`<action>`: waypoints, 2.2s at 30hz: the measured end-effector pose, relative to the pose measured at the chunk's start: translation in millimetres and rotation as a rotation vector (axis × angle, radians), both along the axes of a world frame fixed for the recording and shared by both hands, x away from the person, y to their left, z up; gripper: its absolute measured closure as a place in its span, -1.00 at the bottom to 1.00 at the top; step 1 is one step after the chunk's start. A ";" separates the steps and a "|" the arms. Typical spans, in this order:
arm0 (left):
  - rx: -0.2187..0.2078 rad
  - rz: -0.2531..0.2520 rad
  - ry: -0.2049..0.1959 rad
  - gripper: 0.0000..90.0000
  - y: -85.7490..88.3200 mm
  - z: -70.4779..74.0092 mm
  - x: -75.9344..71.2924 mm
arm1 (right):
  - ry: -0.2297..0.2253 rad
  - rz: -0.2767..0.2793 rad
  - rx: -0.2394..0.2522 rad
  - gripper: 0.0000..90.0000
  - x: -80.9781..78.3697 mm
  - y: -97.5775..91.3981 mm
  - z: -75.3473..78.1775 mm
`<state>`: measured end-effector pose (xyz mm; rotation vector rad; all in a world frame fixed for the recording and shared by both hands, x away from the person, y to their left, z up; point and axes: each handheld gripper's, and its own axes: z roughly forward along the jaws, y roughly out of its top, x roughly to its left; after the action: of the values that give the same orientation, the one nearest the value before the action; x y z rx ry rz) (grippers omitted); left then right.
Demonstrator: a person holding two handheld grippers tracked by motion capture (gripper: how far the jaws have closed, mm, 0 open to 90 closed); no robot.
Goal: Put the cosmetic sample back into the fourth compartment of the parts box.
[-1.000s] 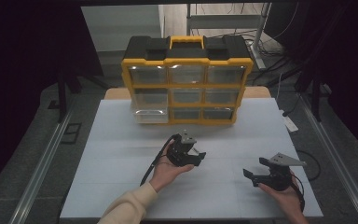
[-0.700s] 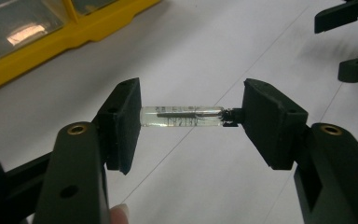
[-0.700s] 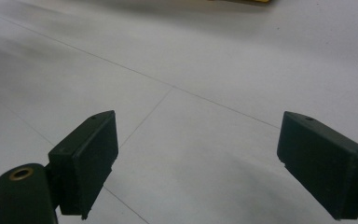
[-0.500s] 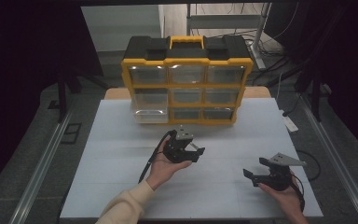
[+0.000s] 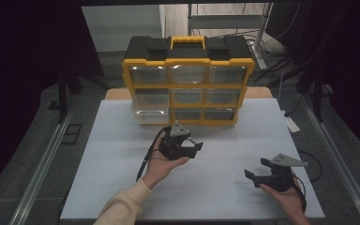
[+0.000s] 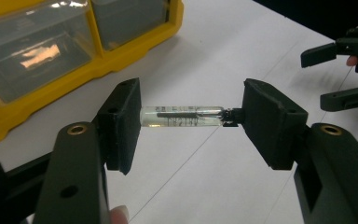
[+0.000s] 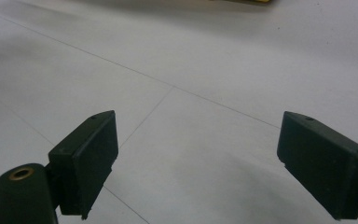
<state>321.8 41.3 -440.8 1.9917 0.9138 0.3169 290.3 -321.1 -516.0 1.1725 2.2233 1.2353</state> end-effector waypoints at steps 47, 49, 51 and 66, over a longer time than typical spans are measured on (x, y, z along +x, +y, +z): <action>-0.119 0.083 -0.117 -0.12 50.1 42.7 -0.3 | -0.001 0.000 -0.002 -0.71 -0.2 0.0 0.1; -0.124 0.089 -0.119 -0.12 52.7 43.9 0.8 | 0.001 -0.001 0.002 -0.71 -0.4 -0.1 0.5; -0.131 0.097 -0.128 -0.12 55.8 46.3 2.1 | 0.000 -0.004 -0.004 -0.71 -0.2 -0.3 0.3; -0.158 0.163 -0.151 -0.12 79.6 57.9 7.6 | -0.005 0.005 0.005 -0.71 -1.5 1.0 1.7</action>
<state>329.3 120.9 -382.8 1.7287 0.9753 0.4654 288.8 -320.1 -514.3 1.1659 2.2218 1.2451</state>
